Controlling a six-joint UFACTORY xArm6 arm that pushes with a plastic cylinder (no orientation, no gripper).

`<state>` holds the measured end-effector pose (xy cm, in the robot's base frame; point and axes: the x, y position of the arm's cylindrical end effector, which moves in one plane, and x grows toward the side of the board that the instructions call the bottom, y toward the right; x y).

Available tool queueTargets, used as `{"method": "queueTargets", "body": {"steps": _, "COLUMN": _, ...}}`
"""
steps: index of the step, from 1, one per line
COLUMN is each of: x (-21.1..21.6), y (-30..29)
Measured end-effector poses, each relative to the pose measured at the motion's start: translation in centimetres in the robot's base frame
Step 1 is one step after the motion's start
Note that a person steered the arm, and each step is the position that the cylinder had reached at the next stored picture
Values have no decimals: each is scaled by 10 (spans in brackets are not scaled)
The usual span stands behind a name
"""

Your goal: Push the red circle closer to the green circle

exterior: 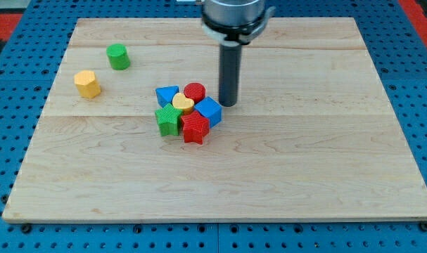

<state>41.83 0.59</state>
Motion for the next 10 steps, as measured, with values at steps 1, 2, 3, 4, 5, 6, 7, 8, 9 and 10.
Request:
{"method": "queueTargets", "body": {"steps": 1, "x": 4, "y": -45}}
{"method": "queueTargets", "body": {"steps": 2, "x": -22, "y": -49}}
{"method": "queueTargets", "body": {"steps": 3, "x": -43, "y": -49}}
{"method": "queueTargets", "body": {"steps": 4, "x": -64, "y": -49}}
{"method": "queueTargets", "body": {"steps": 5, "x": -32, "y": -20}}
{"method": "queueTargets", "body": {"steps": 6, "x": -29, "y": -47}}
{"method": "queueTargets", "body": {"steps": 7, "x": -47, "y": -103}}
{"method": "queueTargets", "body": {"steps": 8, "x": -107, "y": -105}}
{"method": "queueTargets", "body": {"steps": 9, "x": -118, "y": -107}}
{"method": "queueTargets", "body": {"steps": 10, "x": -115, "y": -109}}
